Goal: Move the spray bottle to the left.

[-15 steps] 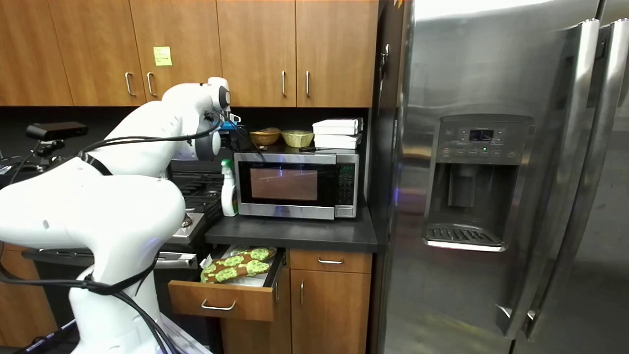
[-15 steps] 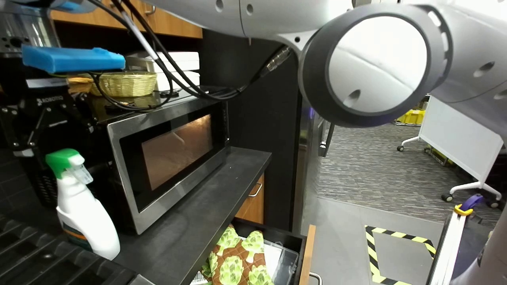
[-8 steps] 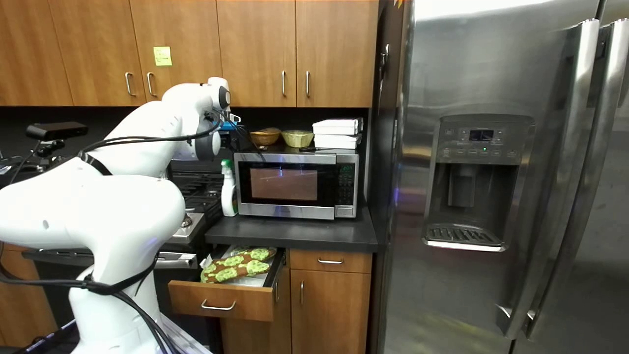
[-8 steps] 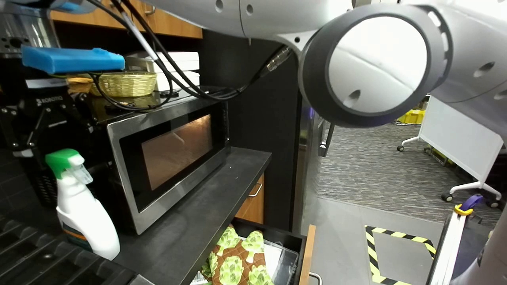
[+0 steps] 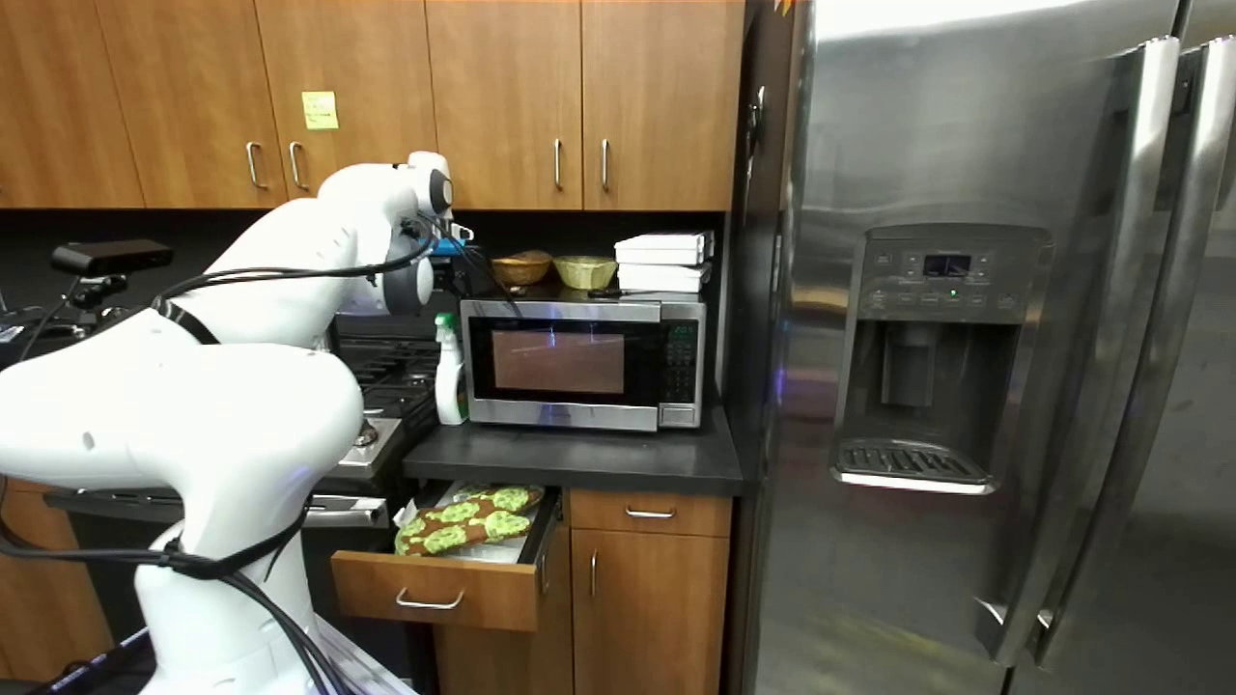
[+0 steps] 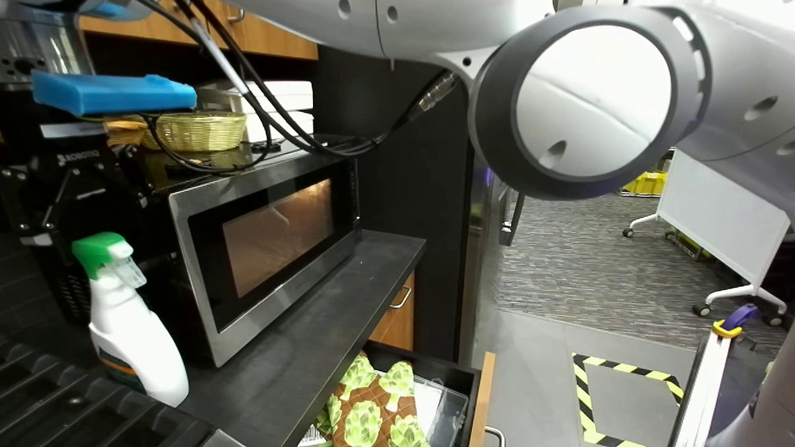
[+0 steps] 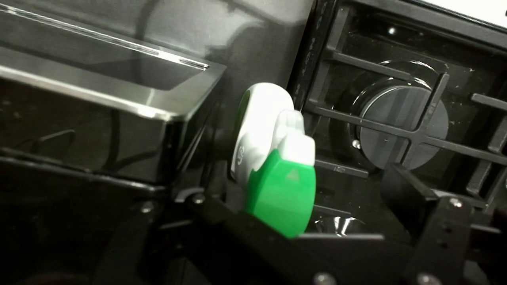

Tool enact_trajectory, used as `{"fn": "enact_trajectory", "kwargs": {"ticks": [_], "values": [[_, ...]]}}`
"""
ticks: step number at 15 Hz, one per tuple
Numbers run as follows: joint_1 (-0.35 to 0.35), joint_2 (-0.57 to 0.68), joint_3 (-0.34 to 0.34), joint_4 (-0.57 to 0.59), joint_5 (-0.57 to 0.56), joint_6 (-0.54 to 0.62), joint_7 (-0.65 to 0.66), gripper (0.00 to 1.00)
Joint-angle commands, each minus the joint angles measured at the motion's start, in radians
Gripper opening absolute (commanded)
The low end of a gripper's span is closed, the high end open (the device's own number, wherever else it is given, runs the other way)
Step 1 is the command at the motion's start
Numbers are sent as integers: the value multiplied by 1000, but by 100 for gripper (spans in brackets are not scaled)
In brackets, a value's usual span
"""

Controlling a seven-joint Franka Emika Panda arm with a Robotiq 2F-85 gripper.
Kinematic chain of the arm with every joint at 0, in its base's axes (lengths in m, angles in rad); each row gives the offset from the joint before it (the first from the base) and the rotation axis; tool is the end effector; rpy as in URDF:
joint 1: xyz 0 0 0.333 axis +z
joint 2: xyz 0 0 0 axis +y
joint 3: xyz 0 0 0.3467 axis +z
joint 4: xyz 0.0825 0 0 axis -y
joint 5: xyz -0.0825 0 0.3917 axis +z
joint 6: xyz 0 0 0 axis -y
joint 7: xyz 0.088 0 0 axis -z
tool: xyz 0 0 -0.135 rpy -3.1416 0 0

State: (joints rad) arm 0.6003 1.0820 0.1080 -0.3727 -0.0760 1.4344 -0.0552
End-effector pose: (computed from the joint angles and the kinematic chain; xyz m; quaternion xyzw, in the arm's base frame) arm 0.6552 0.4755 0.4145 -0.9397 -0.3417 0.0117 0.0068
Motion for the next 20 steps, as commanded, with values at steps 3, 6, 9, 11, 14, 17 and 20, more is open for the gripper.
{"fn": "enact_trajectory", "kwargs": {"ticks": [3,6,9,11,14,17,20], "values": [[-29,31,-32,-19,4,-28,73,100],[-25,36,-35,-22,4,-31,112,100],[-20,35,-30,-22,10,-31,130,100],[-18,40,-27,-20,14,-39,142,100],[-18,37,-23,-20,19,-37,151,100],[-20,27,-19,-23,24,-34,154,100],[7,-12,-20,-18,13,8,133,100]]}}
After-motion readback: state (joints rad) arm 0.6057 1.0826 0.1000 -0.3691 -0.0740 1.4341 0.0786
